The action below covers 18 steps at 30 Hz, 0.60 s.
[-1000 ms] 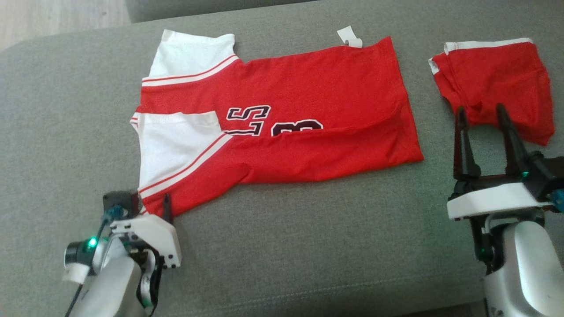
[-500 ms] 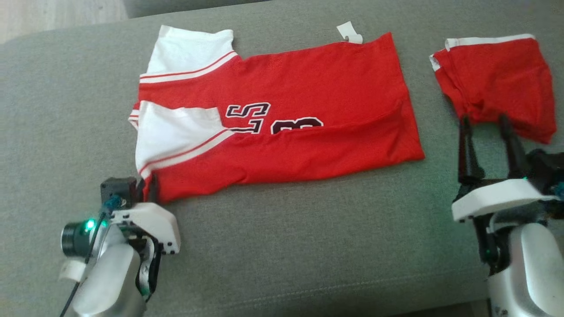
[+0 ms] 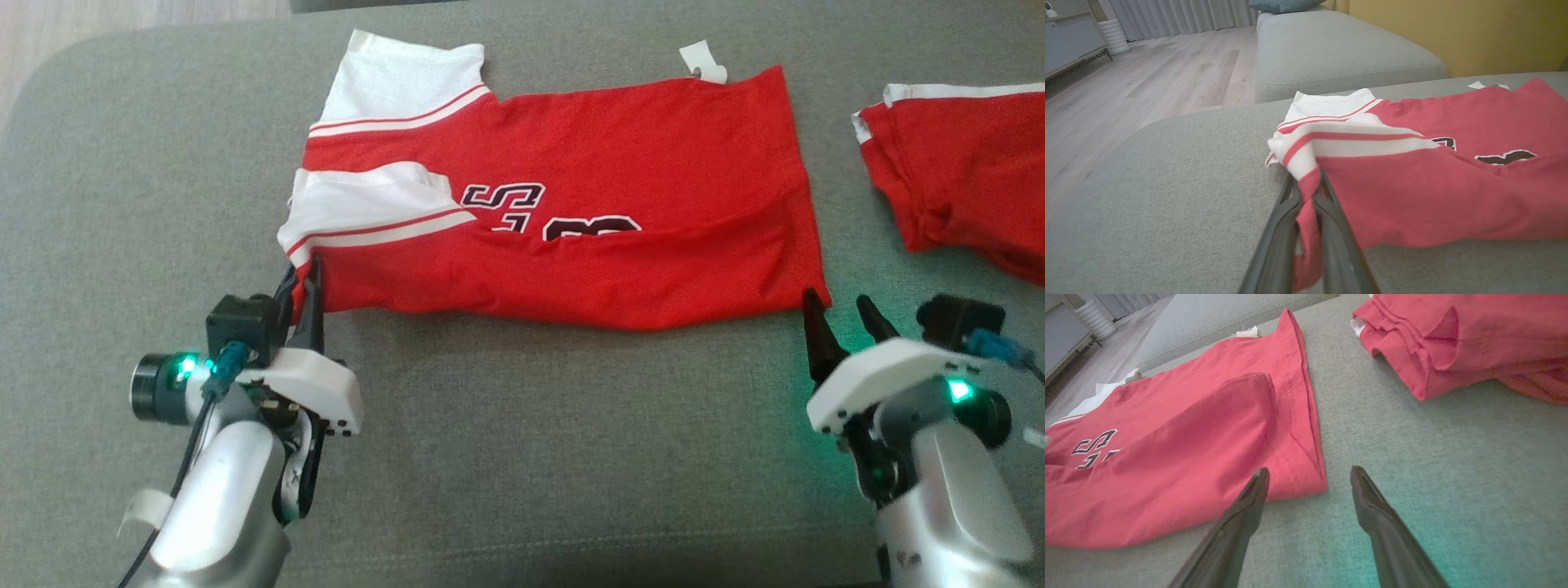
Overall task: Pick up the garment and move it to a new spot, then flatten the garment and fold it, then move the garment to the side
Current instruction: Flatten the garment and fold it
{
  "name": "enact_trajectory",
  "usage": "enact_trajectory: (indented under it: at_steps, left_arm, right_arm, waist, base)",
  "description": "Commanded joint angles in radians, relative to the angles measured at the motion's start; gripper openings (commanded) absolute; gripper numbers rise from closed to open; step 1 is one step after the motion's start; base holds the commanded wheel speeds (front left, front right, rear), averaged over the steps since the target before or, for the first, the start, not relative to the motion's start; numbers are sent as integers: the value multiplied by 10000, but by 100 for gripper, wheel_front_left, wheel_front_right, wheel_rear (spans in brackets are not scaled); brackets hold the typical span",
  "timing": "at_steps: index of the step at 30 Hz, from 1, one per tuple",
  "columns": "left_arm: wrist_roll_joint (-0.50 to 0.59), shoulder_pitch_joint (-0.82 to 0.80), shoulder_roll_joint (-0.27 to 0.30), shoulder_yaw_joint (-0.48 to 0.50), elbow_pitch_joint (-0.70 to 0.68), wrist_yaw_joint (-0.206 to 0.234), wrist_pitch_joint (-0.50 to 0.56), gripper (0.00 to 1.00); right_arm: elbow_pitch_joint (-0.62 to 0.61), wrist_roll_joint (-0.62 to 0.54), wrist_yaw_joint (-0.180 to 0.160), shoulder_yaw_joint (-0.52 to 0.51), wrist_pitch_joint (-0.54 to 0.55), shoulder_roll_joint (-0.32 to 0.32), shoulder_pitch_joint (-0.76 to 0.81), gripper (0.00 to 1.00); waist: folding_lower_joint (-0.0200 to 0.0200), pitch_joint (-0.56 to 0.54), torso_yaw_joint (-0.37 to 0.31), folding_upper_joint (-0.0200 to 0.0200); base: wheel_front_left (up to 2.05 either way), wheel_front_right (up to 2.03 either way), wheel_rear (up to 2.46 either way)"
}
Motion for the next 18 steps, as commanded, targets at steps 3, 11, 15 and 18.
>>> enact_trajectory:
  at_steps: [3,11,15,18]
  left_arm:
    - [70,-299,299,308,-458,45,-110,0]
    - [77,-305,356,229,-702,107,-98,0]
    - [72,-303,464,251,-767,151,-98,0]
    - [53,-244,554,273,-768,197,-53,0]
  right_arm:
    - [318,167,65,201,-60,-19,-781,100]
    - [1959,-123,65,200,-435,-19,-1737,100]
    - [2597,62,65,568,-586,-19,-2020,0]
    - [2894,204,65,923,-1000,-18,-2135,0]
  waist:
    - [0,141,81,-1]
    - [0,464,104,-1]
    - [0,550,39,-1]
    - [0,513,-49,-1]
  base:
    - [0,0,0]
    - [0,0,0]
    - [0,0,0]
    - [0,0,0]
